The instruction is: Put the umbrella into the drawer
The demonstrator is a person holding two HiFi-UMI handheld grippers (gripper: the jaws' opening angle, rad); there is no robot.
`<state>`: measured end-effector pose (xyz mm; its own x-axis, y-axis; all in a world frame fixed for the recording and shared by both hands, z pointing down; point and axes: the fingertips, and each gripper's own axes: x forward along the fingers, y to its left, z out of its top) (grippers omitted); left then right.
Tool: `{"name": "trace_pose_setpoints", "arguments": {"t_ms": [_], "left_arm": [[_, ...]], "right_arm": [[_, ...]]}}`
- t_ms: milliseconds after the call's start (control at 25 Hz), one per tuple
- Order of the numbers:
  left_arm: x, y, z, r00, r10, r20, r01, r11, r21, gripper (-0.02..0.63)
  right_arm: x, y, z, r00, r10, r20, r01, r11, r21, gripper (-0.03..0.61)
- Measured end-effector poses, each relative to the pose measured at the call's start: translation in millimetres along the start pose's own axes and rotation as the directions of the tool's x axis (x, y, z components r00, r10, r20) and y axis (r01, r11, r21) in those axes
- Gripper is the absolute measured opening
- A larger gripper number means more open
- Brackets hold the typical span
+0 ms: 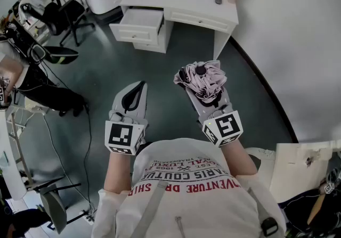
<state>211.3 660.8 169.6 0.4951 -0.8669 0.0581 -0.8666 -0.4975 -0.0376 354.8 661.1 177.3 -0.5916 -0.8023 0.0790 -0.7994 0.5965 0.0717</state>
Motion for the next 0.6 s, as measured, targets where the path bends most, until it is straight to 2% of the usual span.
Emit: {"name": "trace_pose_setpoints", "arguments": {"t_ms": [360,600], "left_arm": [[4.5,-5.8,-4.0,1.0,-0.007,-0.009,0.007,1.0,-0.004,0.006],[9.6,-5.5,-23.0,0.998,0.0,-0.066,-0.001,1.0,-0.018,0.008]], "right_arm": [[-1.8,-5.3,-11.0,1.0,-0.006,-0.02,0.007,1.0,0.017,0.204],[4.3,-11.0,-32.4,0.997,0.003,-0.071,0.0,0.999,0.048,0.204]]}}
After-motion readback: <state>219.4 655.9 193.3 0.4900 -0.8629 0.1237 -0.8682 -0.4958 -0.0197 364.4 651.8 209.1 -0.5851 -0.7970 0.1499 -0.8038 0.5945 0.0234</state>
